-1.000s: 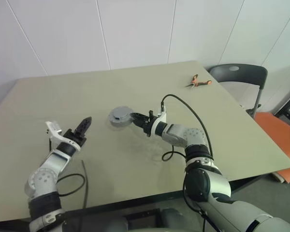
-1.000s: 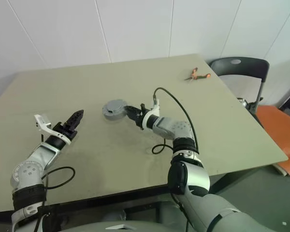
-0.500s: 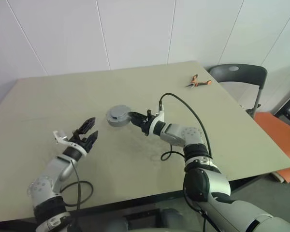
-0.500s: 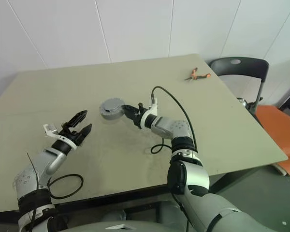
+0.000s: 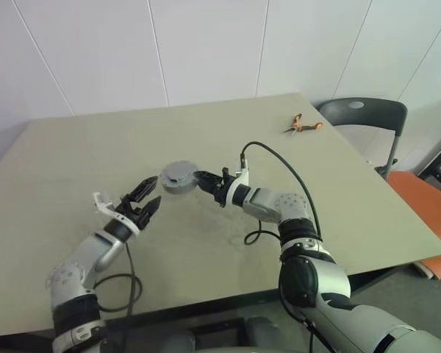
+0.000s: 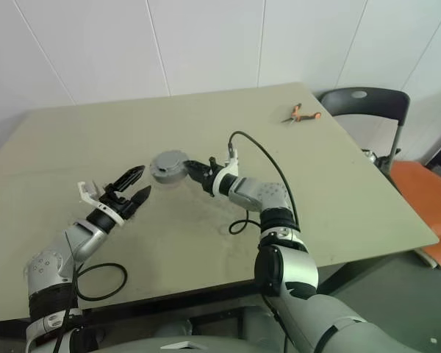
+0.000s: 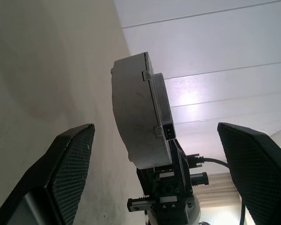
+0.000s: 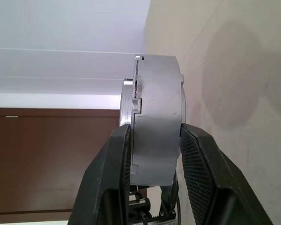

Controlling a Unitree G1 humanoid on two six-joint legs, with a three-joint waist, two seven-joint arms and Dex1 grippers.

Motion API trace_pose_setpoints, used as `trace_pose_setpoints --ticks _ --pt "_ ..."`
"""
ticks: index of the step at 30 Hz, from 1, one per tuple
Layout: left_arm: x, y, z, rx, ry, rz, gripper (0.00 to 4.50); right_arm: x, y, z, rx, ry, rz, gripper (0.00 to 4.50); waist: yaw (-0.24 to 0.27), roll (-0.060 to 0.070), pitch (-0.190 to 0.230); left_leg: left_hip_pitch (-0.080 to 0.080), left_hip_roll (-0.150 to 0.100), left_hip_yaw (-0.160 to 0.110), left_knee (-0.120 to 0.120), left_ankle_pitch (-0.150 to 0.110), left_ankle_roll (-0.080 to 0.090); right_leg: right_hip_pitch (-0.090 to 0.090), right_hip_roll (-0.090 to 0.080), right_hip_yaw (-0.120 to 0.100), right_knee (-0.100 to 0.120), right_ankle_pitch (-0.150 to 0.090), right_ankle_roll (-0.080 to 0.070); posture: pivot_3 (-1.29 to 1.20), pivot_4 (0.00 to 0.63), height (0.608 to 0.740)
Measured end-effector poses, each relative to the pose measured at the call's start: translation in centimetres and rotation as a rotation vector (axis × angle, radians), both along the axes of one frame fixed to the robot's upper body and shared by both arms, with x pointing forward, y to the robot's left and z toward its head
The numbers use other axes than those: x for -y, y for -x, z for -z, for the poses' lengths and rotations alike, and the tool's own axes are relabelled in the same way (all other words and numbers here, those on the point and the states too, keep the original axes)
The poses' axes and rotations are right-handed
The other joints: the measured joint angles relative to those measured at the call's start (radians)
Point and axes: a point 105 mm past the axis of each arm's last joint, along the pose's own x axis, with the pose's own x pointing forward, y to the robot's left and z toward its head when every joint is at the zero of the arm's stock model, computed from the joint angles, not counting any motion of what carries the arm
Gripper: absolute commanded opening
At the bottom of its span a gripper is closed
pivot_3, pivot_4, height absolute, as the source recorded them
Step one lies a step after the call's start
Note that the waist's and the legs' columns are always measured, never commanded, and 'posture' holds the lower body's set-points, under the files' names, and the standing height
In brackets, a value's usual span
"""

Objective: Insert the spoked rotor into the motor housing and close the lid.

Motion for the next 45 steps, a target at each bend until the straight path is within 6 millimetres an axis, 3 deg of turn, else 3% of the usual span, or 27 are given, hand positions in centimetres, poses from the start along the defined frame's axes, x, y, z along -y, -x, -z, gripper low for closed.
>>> trace_pose_setpoints --ticks 12,16,20,23,38,45 --pt "1.3 -1.7 0.2 0.015 -0.004 0.061 4.47 -0.1 0.1 0.2 0.002 0.021 -0.006 1.22 -0.001 0.000 0.000 0.000 0.000 0.000 0.007 0.000 0.000 0.001 0.002 0.000 0.003 0.000 0.000 0.00 0.000 0.740" --pt "1.2 -2.2 0.6 0.006 -0.014 0.052 3.59 -0.1 0.1 0.3 0.002 0.023 -0.006 1.22 -0.001 0.000 0.000 -0.001 0.000 0.000 0.007 0.000 0.000 0.001 0.002 0.000 0.003 0.000 0.000 0.00 0.000 0.740" --pt "1.2 -2.4 0.9 0.004 -0.005 0.052 2.15 -0.1 0.0 0.2 0.006 0.015 -0.004 1.22 -0.001 0.000 0.000 -0.001 0.000 0.000 0.007 0.000 0.000 0.001 0.001 0.000 0.003 0.000 0.001 0.00 0.000 0.740" --pt "1.3 -2.3 0.8 0.021 0.014 0.058 1.40 0.0 -0.1 0.0 0.013 -0.004 0.003 1.22 -0.001 0.000 0.000 -0.001 0.000 0.000 0.007 0.000 0.000 0.001 0.000 0.000 0.003 0.000 0.001 0.00 0.000 0.740" --pt "1.6 -2.2 0.8 0.031 0.044 0.058 1.36 0.1 -0.1 -0.1 0.017 -0.019 0.010 1.22 -0.001 0.000 0.000 -0.001 -0.001 0.000 0.007 0.000 0.000 0.001 -0.002 0.000 0.003 0.001 0.001 0.00 0.000 0.740" --pt "2.4 -2.2 0.6 0.035 0.054 0.070 1.36 -0.2 0.0 -0.1 0.035 0.006 -0.004 3.58 -0.001 0.000 0.000 -0.001 -0.003 0.000 0.007 0.000 0.000 0.001 -0.004 0.000 0.003 0.001 0.002 0.00 0.000 0.740"
